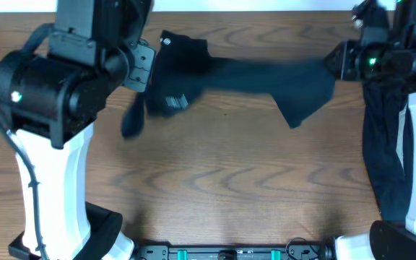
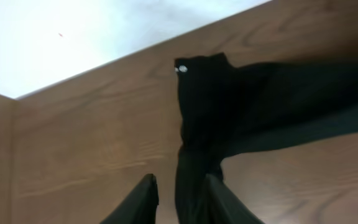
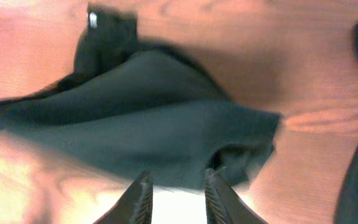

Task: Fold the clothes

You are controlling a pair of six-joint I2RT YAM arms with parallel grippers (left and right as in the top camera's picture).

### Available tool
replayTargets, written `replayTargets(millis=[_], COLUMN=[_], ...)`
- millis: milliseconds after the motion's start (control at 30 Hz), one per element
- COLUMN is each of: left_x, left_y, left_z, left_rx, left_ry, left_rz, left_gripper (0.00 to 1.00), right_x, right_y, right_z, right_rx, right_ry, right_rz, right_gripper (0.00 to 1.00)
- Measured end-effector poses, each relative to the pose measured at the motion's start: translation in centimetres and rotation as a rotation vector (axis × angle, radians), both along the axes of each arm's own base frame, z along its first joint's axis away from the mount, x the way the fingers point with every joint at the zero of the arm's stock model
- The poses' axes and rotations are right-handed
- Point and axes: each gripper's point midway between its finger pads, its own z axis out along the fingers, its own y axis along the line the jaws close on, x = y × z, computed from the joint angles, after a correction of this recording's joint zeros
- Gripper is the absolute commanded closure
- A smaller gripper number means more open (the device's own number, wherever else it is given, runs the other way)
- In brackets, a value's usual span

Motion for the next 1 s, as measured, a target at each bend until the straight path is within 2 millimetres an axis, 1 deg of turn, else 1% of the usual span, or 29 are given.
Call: replayTargets(millis=[100, 200, 267, 367, 567, 633, 733, 800, 833, 933, 1000], left_x=[-0.1, -0.6, -1.1, -2.0, -3.9, -4.7, -6.9, -9.0, -10.4, -13.4, -15.0], left_y=[0.0, 0.2, 0.4, 0.7, 1.5, 2.0, 3.2, 4.3, 5.2, 7.5, 8.8], left_z=[0.0, 0.5, 1.1, 2.0, 3.8, 4.5, 6.0, 6.9, 7.2, 6.8, 5.6], left_rx=[-0.01, -0.017, -0.025, -0.049, -0.106, -0.123, -0.156, -0.179, -0.193, -0.201, -0.209], left_ry=[0.002, -0.015, -0.033, -0.059, -0.113, -0.138, -0.196, -0.235, -0.256, -0.282, -0.269], left_rz=[0.007, 0.007, 0.007, 0.02, 0.062, 0.079, 0.109, 0.133, 0.159, 0.239, 0.297], left_gripper=[0.66, 0.64, 0.56, 0.52, 0.53, 0.5, 0.45, 0.43, 0.42, 0.41, 0.41], right_x=[-1.0, -1.5, -1.5, -1.5, -1.5, -1.5, -1.7, -2.1, -2.2, -3.0, -3.5], right_y=[0.7, 0.9, 0.9, 0.8, 0.3, 0.1, 0.0, -0.1, -0.1, -0.1, -0.1], right_z=[-0.5, -0.8, -0.8, -0.8, -1.0, -1.1, -1.2, -1.4, -1.5, -1.9, -2.1], right_rx=[-0.024, -0.037, -0.046, -0.051, -0.064, -0.068, -0.071, -0.072, -0.073, -0.072, -0.069], right_ry=[0.029, 0.04, 0.036, 0.034, 0.053, 0.058, 0.07, 0.087, 0.094, 0.13, 0.155], right_rz=[0.058, 0.082, 0.094, 0.101, 0.057, 0.044, 0.032, 0.029, 0.028, 0.028, 0.03], right_gripper=[0.67, 0.58, 0.51, 0.44, 0.38, 0.37, 0.37, 0.38, 0.38, 0.39, 0.38])
